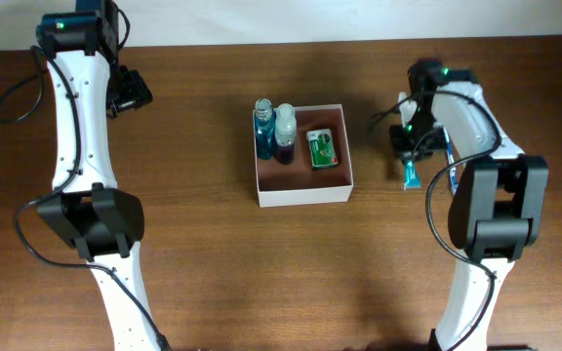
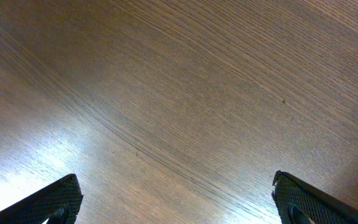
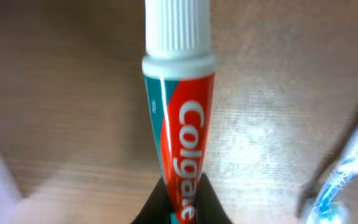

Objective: Pack container
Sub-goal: 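Close the right gripper on the toothpaste tube cap end, then carry the toothpaste tube left and lay it in the box, then move the right gripper back over the blue toothbrush, then grasp the blue toothbrush and carry it over the box, then lower the toothbrush into the box and open the right gripper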

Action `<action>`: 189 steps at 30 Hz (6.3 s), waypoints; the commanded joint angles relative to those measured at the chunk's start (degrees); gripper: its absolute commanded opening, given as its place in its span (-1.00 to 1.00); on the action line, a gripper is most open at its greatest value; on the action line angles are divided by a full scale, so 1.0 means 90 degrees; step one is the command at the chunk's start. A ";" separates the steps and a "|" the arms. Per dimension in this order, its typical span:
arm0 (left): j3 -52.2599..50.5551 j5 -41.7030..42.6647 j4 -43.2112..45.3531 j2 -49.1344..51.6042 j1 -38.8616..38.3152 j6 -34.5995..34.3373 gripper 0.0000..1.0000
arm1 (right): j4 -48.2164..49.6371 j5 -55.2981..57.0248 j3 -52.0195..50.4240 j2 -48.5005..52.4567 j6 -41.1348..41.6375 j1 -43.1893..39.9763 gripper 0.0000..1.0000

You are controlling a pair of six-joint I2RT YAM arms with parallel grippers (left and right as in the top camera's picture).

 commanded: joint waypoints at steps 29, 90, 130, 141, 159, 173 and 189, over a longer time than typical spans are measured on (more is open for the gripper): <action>-0.0012 -0.0002 -0.0005 -0.0192 0.0017 0.0053 0.99 | -0.1746 -0.2091 0.2584 -0.0024 0.0648 0.1503 -0.70; -0.0012 0.0000 -0.0005 -0.0192 0.0017 0.0053 0.99 | 0.0792 0.0321 -0.0087 0.0561 -0.0675 -0.1256 0.33; -0.0012 -0.0002 -0.0005 -0.0192 0.0017 0.0053 0.99 | -0.0007 -0.1749 0.0845 0.0571 -0.0384 -0.1243 -0.92; -0.0012 -0.0002 -0.0005 -0.0192 0.0017 0.0053 0.99 | -0.2387 -0.5044 0.3330 0.0534 -0.0440 -0.0721 -0.92; -0.0012 0.0000 -0.0005 -0.0192 0.0017 0.0053 0.99 | -0.1508 -0.3395 0.3344 0.0510 0.2492 0.1331 -0.92; -0.0012 0.0000 -0.0005 -0.0192 0.0017 0.0053 0.99 | -0.1681 -0.1865 0.3344 0.0512 0.6076 0.1846 -0.92; -0.0012 0.0000 -0.0005 -0.0192 0.0017 0.0053 0.99 | -0.1763 -0.1056 0.3344 0.0512 0.6067 0.2047 0.58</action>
